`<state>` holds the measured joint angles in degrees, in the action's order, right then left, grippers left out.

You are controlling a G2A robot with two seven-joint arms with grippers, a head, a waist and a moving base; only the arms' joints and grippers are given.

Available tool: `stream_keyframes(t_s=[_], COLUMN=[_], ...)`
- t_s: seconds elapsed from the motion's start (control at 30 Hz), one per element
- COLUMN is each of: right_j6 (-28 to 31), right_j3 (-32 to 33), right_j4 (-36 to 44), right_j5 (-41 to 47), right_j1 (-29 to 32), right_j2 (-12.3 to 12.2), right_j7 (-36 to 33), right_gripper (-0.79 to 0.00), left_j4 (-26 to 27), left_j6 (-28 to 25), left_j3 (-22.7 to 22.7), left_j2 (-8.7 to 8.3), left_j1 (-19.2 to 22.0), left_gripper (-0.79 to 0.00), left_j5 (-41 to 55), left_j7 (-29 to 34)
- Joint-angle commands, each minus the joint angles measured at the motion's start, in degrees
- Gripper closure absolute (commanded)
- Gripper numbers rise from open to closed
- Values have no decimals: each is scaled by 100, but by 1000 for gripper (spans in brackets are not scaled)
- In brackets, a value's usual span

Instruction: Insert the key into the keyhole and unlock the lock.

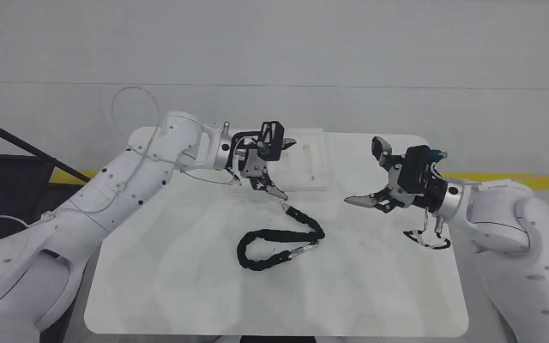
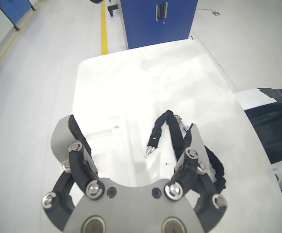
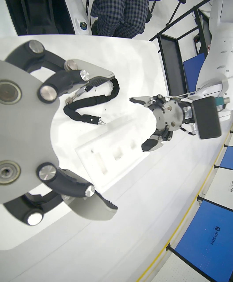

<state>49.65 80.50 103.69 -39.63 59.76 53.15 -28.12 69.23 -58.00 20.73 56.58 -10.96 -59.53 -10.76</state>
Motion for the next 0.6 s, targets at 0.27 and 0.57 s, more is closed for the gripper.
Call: stream_keyframes(t_s=[0.27, 0.57], right_j6=[634, 642], right_j3=[-829, -1077], right_j4=[-1711, -2308], right_j5=[738, 1307], right_j1=[-1835, -2542], right_j2=[98, 90], right_j7=[-404, -885], right_gripper=[-785, -785], left_j4=[-198, -311], left_j6=[0, 0], left_j3=[-50, 16], left_j2=[-522, -715], left_j1=[685, 803], left_gripper=[-785, -785], left_j5=[-731, -782], left_j7=[-1707, -2136])
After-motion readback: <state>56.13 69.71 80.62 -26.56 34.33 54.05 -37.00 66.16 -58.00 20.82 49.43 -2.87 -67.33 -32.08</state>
